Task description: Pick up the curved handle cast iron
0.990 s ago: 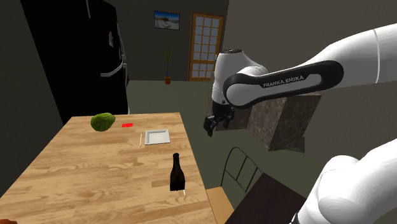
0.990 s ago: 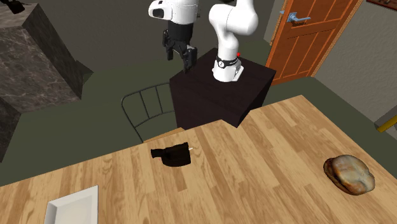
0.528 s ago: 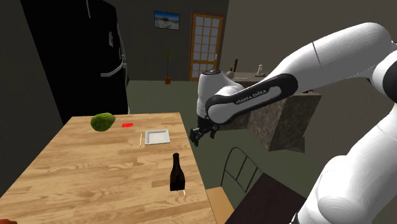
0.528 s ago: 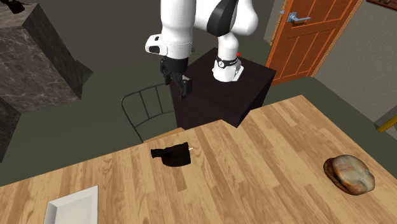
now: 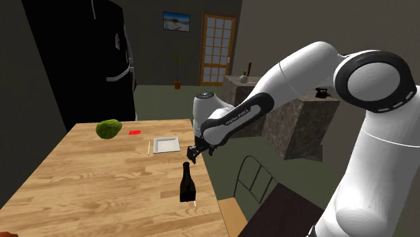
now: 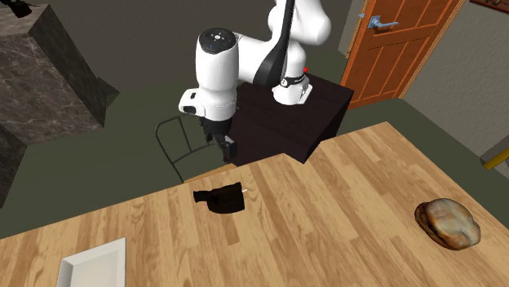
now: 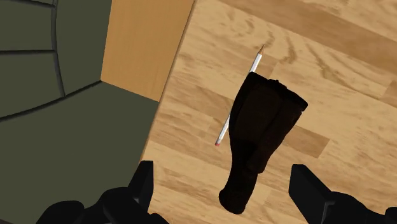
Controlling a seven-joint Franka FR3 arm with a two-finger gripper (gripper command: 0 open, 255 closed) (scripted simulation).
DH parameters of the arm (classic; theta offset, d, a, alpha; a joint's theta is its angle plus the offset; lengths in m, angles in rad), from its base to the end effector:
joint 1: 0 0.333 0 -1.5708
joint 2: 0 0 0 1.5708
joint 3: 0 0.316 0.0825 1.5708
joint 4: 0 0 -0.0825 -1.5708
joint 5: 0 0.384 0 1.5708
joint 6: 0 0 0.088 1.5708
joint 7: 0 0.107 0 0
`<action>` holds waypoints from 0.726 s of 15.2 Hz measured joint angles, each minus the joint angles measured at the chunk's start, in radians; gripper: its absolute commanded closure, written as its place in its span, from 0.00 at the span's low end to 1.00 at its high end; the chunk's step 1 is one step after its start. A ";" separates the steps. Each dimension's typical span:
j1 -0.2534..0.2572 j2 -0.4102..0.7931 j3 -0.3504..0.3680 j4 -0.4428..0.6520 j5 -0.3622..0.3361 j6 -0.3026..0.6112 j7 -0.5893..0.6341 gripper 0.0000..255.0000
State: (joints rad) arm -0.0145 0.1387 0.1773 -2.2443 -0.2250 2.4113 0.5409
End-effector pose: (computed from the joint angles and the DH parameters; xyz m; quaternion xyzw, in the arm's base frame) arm 0.5337 0.0860 0.3094 0.9921 -0.1069 0.0372 0.0546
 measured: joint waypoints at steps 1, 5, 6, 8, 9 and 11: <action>0.004 0.043 -0.002 0.024 -0.014 0.016 0.018 0.00; 0.027 0.207 -0.017 0.134 -0.056 0.061 0.076 0.00; 0.033 0.244 -0.021 0.163 -0.063 0.066 0.087 0.00; 0.046 0.319 -0.029 0.227 -0.074 0.075 0.106 0.00; 0.052 0.359 -0.034 0.260 -0.080 0.081 0.114 0.00; 0.057 0.397 -0.041 0.279 -0.088 0.098 0.123 0.00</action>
State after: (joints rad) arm 0.0428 0.5356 0.1359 -1.9651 -0.3133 2.5092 0.6639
